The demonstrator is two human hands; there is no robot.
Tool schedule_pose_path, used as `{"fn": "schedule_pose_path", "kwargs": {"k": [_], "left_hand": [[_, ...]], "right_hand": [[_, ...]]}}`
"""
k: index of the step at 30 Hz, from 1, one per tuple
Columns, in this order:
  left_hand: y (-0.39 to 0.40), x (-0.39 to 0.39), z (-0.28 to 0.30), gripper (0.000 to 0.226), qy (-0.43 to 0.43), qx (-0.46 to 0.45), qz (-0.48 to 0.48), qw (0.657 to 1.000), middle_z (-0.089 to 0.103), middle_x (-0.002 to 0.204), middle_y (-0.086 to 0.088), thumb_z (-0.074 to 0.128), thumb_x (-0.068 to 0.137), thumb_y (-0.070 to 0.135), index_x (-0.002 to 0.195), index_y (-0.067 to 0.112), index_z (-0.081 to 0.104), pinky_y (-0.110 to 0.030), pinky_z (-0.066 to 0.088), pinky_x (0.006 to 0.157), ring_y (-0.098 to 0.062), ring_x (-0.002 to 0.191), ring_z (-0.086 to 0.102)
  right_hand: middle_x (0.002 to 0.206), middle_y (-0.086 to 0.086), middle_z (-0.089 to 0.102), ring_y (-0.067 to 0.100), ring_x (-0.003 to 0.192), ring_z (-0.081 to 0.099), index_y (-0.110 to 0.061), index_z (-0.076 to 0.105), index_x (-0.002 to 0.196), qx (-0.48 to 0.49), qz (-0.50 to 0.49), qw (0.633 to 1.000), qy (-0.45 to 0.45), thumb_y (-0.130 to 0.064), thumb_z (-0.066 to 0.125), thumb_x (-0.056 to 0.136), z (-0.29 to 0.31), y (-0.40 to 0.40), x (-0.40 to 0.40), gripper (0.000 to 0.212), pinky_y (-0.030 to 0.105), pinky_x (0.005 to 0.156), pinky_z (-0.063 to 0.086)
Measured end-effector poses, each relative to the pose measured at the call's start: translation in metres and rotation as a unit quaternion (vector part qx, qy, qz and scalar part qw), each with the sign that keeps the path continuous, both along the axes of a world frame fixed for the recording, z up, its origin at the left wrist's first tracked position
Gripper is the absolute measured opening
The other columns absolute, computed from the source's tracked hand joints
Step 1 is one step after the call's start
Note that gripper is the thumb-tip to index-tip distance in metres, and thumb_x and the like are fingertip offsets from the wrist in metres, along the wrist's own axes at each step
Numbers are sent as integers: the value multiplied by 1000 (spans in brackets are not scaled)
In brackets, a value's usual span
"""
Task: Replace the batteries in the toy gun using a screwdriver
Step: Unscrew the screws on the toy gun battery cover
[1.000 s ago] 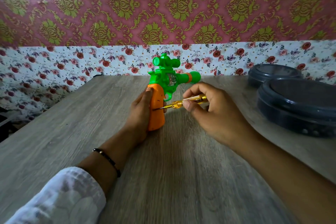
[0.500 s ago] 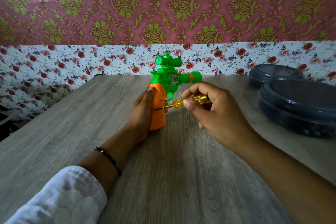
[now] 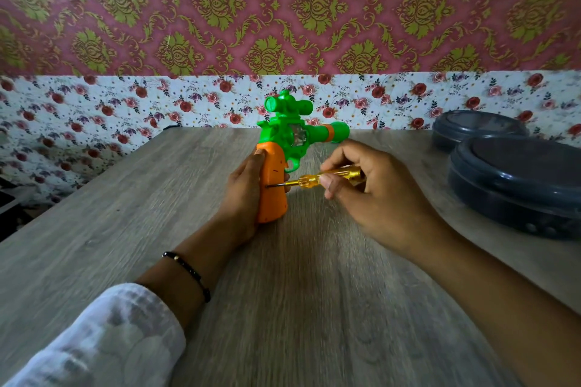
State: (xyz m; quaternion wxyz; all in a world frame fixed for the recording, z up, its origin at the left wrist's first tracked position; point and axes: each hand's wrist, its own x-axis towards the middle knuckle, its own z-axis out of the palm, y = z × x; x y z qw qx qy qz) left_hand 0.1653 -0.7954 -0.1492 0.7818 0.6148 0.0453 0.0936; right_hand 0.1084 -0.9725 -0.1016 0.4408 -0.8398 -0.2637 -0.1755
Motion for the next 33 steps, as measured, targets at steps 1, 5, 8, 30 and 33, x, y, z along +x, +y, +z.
{"fn": "schedule_pose_path", "kwargs": {"k": [1,5,8,30,33], "left_hand": [[0,0,0,31,1,0,1,1000,67,82,-7,39,98,42,115,21,53,-29,49,58,-13,55,66],[-2,-1,1,26,-1,7,-3,1000,68,83,-5,40,98,41,105,24,57,-28,49,57,-13,56,66],[-1,0,1,29,4,5,-4,1000,68,89,-8,39,98,42,110,22,57,-26,50,54,-15,60,66],[2,3,-3,45,14,1,-14,1000,68,90,-9,38,98,46,129,16,51,-26,49,52,-13,56,66],[3,4,-4,47,11,1,-15,1000,68,88,-9,37,98,46,132,15,49,-28,50,56,-14,58,67]], "right_hand": [[70,-8,62,3,61,56,-20,59,85,13,15,1000,16,-18,63,87,0,0,0,4,29,58,44],[73,-4,64,-2,48,52,-18,58,88,48,13,998,50,-36,57,88,-2,1,-1,18,25,52,39],[60,2,63,6,45,54,-19,53,78,-58,-76,995,-17,-62,36,82,-3,0,-3,46,36,52,49],[57,-1,61,16,52,59,-17,57,74,-62,-73,992,-80,-42,52,88,-7,-1,-1,28,39,52,50],[66,-10,60,4,55,54,-20,61,83,-31,-32,997,-68,-24,65,85,-4,0,-1,6,29,52,44]]}}
